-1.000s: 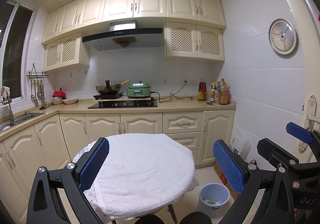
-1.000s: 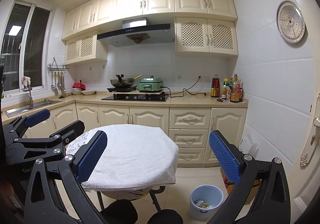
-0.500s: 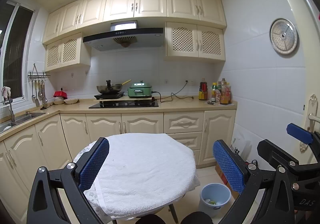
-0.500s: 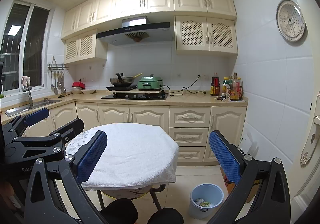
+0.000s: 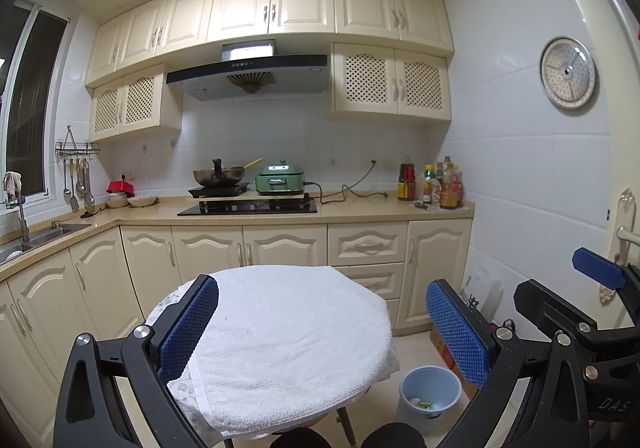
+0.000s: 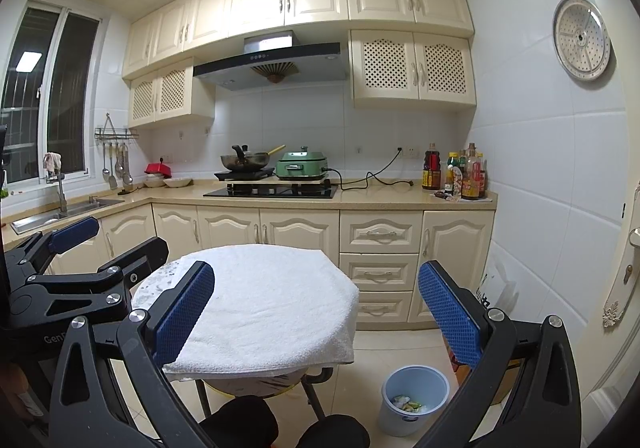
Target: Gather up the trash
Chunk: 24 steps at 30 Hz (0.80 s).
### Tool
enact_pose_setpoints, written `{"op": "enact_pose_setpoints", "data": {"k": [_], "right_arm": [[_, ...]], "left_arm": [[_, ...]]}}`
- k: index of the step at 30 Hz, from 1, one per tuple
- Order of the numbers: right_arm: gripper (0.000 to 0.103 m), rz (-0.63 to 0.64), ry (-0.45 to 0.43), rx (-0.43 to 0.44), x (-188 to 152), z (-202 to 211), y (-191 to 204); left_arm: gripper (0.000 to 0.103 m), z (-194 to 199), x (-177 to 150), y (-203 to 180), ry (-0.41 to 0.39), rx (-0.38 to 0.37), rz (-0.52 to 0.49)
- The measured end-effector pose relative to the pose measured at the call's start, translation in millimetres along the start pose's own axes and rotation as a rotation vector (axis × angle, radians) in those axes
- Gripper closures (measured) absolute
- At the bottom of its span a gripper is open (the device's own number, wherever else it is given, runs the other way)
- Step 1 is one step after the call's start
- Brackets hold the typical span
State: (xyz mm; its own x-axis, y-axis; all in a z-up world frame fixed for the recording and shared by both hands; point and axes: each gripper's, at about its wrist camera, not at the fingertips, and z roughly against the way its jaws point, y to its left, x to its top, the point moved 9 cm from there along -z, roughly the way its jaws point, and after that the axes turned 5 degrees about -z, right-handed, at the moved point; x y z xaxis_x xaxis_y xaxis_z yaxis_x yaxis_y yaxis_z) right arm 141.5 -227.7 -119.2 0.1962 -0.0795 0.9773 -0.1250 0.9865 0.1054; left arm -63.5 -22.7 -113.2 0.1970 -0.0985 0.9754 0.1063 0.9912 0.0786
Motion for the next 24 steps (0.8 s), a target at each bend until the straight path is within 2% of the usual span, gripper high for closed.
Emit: {"op": "enact_pose_setpoints", "data": {"k": [24], "right_arm": [[0.0, -0.002, 0.0, 0.0, 2.2, 1.1, 1.1]], "left_arm": [[0.001, 1.8, -7.3, -1.1, -0.011, 0.004, -0.01]]}}
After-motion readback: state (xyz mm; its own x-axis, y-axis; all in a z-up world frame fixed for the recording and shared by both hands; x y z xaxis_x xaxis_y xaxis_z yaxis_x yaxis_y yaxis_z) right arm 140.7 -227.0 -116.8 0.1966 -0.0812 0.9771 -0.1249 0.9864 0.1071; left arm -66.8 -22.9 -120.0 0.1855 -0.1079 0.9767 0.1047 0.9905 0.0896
